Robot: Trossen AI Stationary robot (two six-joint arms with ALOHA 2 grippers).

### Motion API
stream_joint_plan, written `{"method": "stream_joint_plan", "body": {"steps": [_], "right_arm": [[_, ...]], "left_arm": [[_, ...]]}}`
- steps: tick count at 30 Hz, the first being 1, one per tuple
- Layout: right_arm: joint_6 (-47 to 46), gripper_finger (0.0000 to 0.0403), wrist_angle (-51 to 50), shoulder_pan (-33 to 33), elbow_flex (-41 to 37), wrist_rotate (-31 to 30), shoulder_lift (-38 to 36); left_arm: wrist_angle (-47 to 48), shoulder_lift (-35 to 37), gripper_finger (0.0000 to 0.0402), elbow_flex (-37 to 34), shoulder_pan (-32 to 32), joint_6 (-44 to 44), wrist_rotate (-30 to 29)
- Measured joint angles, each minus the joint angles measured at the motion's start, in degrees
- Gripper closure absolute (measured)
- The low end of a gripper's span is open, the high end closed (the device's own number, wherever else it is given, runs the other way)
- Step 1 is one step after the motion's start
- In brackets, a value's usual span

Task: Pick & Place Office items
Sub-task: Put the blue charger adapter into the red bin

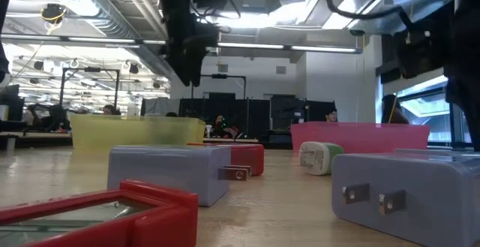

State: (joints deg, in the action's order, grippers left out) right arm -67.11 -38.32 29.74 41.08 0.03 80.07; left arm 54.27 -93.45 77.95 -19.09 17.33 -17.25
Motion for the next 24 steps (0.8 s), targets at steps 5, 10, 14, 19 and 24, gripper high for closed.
{"method": "stream_joint_plan", "body": {"steps": [5, 10, 14, 19, 24], "right_arm": [[0.0, 0.0144, 1.0, 0.5, 0.0, 2.0, 3.9], [2.9, 0.0146, 0.8, 0.8, 0.2, 4.6, 7.4], [4.5, 0.0171, 0.3, 1.4, 0.3, 4.3, 8.3], [4.6, 0.0245, -1.4, 1.6, 0.9, 2.5, 8.0], [7.6, 0.0272, -4.6, 1.6, 3.5, 0.1, 6.9]], "left_arm": [[-0.1, 0.0, 0.019, 0.0, 1.2, 0.0, 0.3], [-0.1, 0.0, 0.0191, 0.0, 2.3, 0.0, 0.4], [-0.1, 0.0, 0.0193, 0.0, 3.5, 0.7, -1.2], [-0.1, 0.0, 0.0197, 0.0, 5.3, 0.9, -4.8], [-0.1, 0.0, 0.0199, 0.0, 6.6, 0.9, -6.8]]}}
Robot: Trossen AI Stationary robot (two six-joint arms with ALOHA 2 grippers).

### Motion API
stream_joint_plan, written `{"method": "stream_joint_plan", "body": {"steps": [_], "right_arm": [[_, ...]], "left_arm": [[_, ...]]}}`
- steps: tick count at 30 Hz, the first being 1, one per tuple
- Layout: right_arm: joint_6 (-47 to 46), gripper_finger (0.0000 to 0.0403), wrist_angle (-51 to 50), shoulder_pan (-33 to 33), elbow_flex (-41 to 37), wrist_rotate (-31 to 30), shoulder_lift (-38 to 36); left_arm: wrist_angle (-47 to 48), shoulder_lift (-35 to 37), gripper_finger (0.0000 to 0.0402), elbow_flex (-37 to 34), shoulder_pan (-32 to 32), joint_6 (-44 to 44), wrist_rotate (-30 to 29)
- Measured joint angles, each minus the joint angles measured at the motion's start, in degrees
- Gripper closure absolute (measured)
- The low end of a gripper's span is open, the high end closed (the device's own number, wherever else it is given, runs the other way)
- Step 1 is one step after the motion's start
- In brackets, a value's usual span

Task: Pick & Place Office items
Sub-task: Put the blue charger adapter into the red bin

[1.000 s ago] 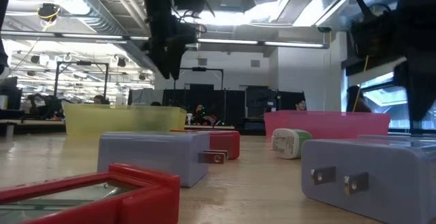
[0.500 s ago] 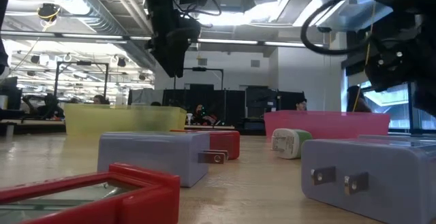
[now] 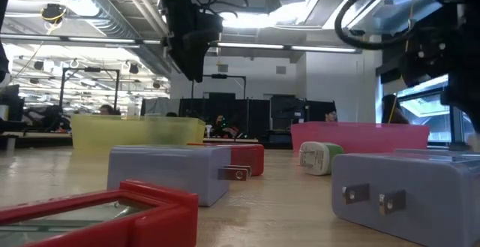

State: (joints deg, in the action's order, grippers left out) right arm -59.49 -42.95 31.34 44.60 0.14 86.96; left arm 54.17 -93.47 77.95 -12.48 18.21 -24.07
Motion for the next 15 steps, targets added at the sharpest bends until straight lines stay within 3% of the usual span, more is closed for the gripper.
{"method": "stream_joint_plan", "body": {"steps": [4, 8, 15], "right_arm": [[4.7, 0.0272, -5.6, -1.1, 3.5, -2.8, -1.1], [9.6, 0.0272, -15.5, -3.6, 7.6, -10.6, -2.3], [20.8, 0.0263, -23.3, -14.0, 12.2, -23.1, -7.4]], "left_arm": [[0.0, 0.0, 0.0198, 0.0, 0.5, -2.1, -0.2], [0.0, 0.0, 0.02, 0.0, 0.5, -4.3, 0.0], [-0.1, 0.0, 0.0201, 0.0, 0.5, -4.0, 0.1]]}}
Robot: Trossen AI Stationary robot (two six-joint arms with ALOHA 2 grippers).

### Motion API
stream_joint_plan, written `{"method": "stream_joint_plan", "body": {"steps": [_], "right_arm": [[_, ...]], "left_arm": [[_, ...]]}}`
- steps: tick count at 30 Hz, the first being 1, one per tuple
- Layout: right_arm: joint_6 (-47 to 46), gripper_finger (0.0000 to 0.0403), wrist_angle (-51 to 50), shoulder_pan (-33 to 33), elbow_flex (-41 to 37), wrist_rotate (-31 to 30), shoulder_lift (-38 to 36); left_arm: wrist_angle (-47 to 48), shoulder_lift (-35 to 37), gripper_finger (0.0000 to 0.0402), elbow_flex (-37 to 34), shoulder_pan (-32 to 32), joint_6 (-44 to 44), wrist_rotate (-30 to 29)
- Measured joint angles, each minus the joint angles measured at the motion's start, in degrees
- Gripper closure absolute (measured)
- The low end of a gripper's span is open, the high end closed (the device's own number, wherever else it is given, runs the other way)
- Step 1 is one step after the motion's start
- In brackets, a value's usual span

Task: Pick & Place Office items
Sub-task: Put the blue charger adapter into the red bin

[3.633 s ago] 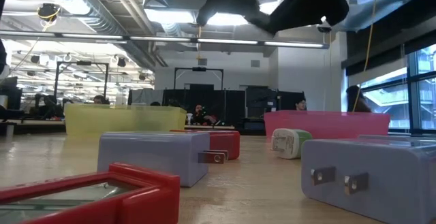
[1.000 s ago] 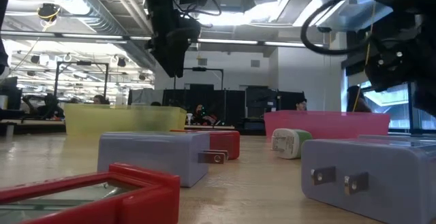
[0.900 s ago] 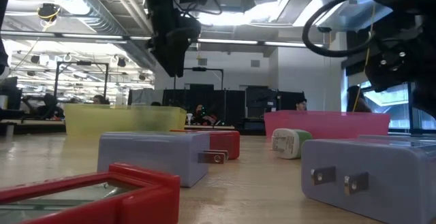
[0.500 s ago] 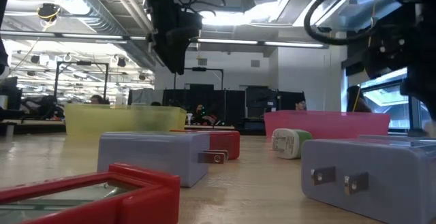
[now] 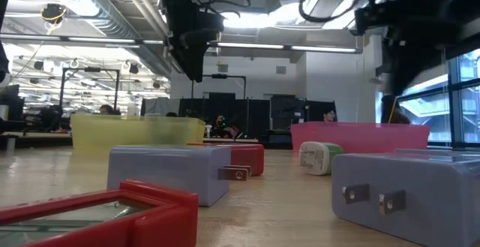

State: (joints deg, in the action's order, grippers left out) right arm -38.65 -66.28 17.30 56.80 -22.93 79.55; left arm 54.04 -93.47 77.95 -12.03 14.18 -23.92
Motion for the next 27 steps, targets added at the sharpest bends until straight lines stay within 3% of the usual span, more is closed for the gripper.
{"method": "stream_joint_plan", "body": {"steps": [8, 17, 27], "right_arm": [[12.4, 0.0263, 2.9, -16.8, 0.1, -3.7, -6.3], [19.6, 0.0262, 16.7, -28.3, 0.1, -10.0, -4.1], [21.1, 0.0262, 20.5, -36.0, 0.1, -4.7, 2.0]], "left_arm": [[0.0, 0.0, 0.0199, 0.0, 0.0, 0.0, 0.8], [-0.2, 0.0, 0.0199, 0.0, 0.0, 0.0, 1.3], [-0.2, 0.0, 0.0199, 0.0, 0.0, 0.0, 1.5]]}}
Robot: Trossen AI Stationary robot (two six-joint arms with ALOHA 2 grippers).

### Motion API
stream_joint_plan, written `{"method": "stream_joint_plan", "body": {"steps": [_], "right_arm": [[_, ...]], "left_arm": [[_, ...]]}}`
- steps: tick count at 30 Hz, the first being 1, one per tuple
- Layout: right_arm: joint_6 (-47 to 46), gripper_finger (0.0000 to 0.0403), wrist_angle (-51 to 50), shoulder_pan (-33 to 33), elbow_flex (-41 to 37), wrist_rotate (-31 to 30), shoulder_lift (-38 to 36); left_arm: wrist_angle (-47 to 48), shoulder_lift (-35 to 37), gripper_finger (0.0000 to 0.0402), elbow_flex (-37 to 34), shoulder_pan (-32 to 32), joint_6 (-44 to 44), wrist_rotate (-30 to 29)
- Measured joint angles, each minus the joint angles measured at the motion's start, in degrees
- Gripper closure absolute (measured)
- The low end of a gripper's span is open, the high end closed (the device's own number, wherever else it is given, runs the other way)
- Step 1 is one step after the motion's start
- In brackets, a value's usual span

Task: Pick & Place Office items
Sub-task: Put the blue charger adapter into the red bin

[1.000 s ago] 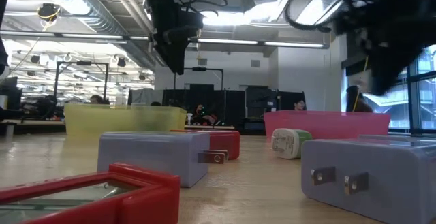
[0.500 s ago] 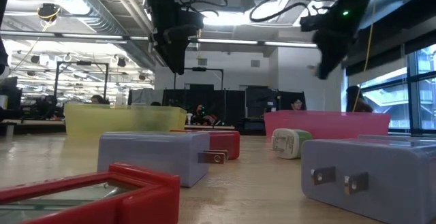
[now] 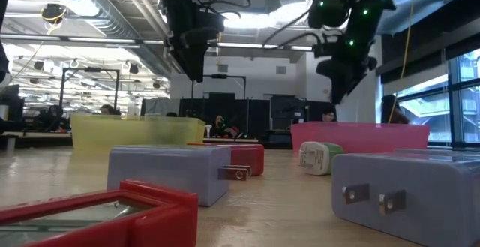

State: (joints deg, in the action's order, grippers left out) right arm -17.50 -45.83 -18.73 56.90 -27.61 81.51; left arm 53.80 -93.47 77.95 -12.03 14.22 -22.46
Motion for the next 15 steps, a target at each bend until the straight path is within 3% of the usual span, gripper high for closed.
{"method": "stream_joint_plan", "body": {"steps": [6, 15], "right_arm": [[0.6, 0.0262, 0.9, -3.1, 0.0, 6.5, 3.5], [0.1, 0.0261, 1.9, -4.4, 0.0, 7.7, 8.0]], "left_arm": [[0.0, 0.0, 0.0201, 0.0, 0.0, 0.0, 0.1], [0.0, 0.0, 0.02, 0.0, 0.0, 0.0, 0.1]]}}
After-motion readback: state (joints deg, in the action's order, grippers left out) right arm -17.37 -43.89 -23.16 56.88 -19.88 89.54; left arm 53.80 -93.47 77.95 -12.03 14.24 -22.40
